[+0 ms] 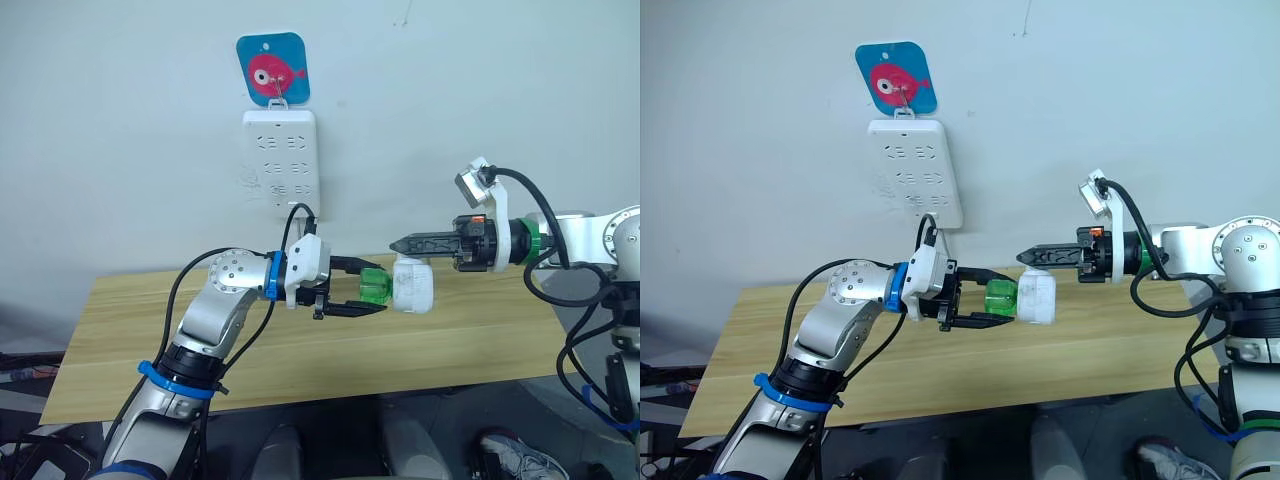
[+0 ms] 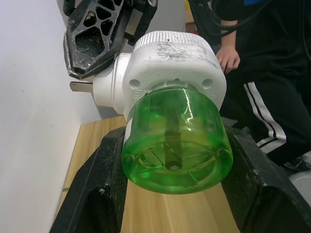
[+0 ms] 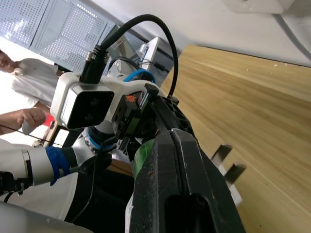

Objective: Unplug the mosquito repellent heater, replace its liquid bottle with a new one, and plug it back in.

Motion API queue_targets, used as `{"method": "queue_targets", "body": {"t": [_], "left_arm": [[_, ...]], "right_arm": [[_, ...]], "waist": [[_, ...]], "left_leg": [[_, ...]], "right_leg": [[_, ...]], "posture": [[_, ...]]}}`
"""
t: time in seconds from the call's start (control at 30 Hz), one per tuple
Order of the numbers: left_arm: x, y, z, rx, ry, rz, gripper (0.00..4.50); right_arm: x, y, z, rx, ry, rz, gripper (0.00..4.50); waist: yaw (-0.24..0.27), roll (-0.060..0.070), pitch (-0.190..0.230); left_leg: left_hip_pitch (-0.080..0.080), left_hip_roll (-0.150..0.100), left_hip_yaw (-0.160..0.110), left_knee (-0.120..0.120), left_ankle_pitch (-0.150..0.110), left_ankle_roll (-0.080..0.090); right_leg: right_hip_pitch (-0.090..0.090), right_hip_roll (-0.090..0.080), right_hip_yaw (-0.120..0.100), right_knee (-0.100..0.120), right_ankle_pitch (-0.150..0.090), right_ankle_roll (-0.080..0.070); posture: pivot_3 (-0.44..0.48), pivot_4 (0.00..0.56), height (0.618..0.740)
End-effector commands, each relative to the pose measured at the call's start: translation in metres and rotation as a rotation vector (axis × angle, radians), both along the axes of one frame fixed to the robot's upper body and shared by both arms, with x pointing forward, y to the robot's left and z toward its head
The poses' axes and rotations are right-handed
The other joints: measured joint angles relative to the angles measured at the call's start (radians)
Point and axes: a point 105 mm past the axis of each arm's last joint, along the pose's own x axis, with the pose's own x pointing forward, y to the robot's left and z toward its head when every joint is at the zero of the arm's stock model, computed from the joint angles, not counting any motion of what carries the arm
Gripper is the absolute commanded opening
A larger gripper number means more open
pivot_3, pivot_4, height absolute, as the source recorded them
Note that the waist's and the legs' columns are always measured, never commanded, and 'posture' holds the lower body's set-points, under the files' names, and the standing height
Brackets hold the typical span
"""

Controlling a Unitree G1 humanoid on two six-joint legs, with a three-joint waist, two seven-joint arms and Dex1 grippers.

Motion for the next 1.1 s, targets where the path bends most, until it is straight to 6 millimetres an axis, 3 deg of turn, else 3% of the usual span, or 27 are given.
{"method": "queue_targets", "body": {"t": [0.03,0.33,0.7,0.83,0.97,1.1], "left_arm": [[-0.007,-0.008,0.025,-0.061,-0.113,-0.037,2.28],[-0.010,-0.010,0.030,-0.072,-0.135,-0.042,2.28],[-0.007,-0.008,0.030,-0.080,-0.145,-0.023,2.28],[-0.003,-0.006,0.024,-0.077,-0.127,0.012,2.28],[0.013,-0.001,0.018,-0.129,-0.094,0.142,2.28],[0.031,0.001,0.021,-0.242,-0.067,0.297,2.28]], "right_arm": [[-0.003,0.001,-0.005,-0.028,0.023,0.024,0.00],[0.002,-0.003,-0.019,-0.071,0.065,-0.004,0.00],[0.005,-0.005,-0.022,-0.073,0.066,-0.019,0.00],[0.016,-0.005,-0.008,-0.042,-0.023,-0.072,0.00],[0.031,-0.022,0.035,0.063,-0.224,-0.215,0.00],[0.027,-0.045,0.044,0.104,-0.340,-0.395,0.90]], "waist": [[0.000,0.000,0.000],[0.000,0.000,0.000],[0.000,0.000,0.000],[0.000,0.000,0.000],[0.002,0.000,0.000],[0.001,0.000,0.000]], "left_leg": [[0.000,0.000,0.000,0.000,0.000,0.000],[0.000,0.000,0.000,0.000,0.000,0.000],[0.000,0.000,0.000,0.000,0.000,0.000],[0.000,0.000,0.000,0.000,0.000,0.000],[0.000,0.000,0.000,0.000,0.000,0.000],[0.000,-0.001,0.000,0.000,0.000,0.000]], "right_leg": [[0.000,0.000,0.000,0.000,0.000,0.000],[0.000,0.000,0.000,0.000,0.000,0.000],[0.000,0.000,0.000,0.000,0.000,0.000],[0.000,0.000,0.000,0.000,0.000,0.000],[0.000,0.000,0.000,0.000,0.000,0.000],[0.000,-0.001,-0.001,0.000,0.000,0.000]], "posture": [[-0.147,0.161,0.734],[-0.140,0.161,0.734],[-0.136,0.158,0.734],[-0.136,0.155,0.734],[-0.156,0.151,0.734],[-0.173,0.149,0.734]]}}
